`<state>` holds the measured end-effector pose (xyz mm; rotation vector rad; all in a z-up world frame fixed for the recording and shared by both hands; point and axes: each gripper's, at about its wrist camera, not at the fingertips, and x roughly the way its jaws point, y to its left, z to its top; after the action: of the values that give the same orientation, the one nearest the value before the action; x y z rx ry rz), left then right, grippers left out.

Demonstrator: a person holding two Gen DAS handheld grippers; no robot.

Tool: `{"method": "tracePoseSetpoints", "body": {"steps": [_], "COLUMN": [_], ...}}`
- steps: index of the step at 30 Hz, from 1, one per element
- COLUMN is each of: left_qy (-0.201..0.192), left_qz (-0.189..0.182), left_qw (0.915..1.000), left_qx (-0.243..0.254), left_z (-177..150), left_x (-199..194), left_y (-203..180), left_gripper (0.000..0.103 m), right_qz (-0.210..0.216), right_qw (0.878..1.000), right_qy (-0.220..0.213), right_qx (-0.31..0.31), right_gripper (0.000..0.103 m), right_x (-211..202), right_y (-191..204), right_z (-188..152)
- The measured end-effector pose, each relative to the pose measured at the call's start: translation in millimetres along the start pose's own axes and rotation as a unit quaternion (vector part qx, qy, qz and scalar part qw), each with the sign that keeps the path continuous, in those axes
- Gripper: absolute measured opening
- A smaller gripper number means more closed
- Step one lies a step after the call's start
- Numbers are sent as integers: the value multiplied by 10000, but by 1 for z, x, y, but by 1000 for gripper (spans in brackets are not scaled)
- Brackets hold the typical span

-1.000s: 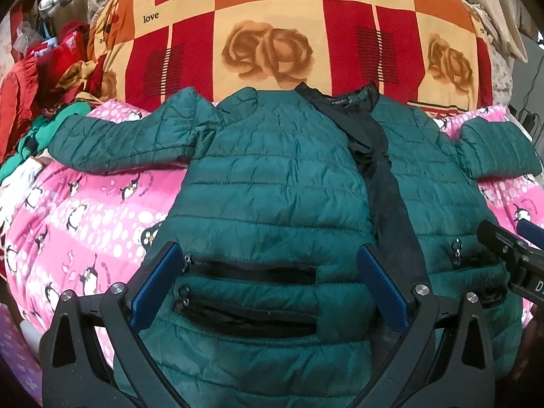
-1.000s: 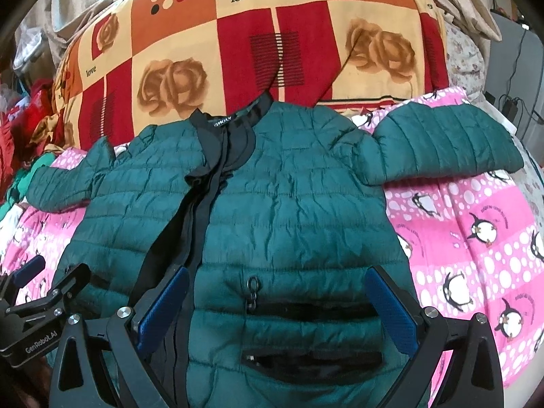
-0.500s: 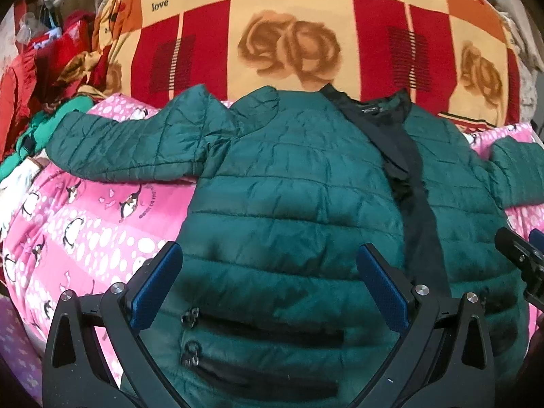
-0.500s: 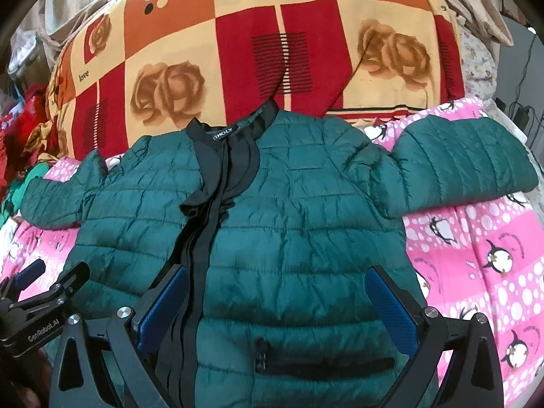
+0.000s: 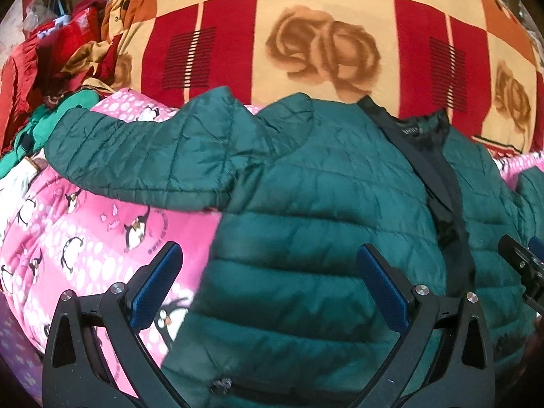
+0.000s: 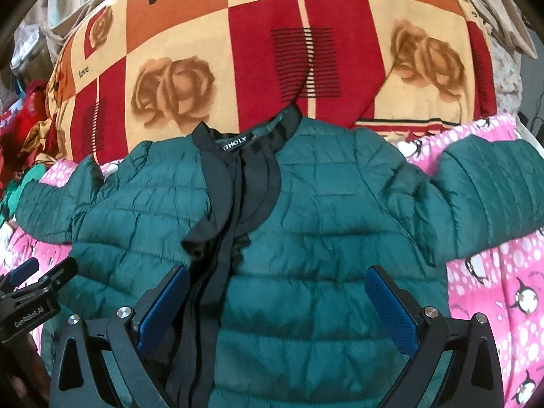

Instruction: Fold large clothes

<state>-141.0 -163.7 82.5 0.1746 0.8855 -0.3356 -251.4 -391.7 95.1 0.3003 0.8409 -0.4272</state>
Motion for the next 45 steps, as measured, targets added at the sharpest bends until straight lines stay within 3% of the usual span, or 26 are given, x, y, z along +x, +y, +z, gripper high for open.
{"method": "tracePoseSetpoints", "body": {"steps": [16,38,45], "left_qy": [-54,-46,-129], "left_qz": [143,281,162], "left_qw": [9998,9994,9978], "left_qx": [-85,-183,-624], "left_z": [29,46,56], "left_x": [32,49,44], "left_y": [7,22,62], "left_gripper": [102,102,102], "right_qz": [87,-107,-75], "right_qw": [9999,9999,9999], "right_qy": [84,127,132], "right_qx": [22,3,-12], "right_gripper": [102,102,102], "right_x": [45,68,68], "right_y": [19,11,9], "right_z": [22,29,28]}}
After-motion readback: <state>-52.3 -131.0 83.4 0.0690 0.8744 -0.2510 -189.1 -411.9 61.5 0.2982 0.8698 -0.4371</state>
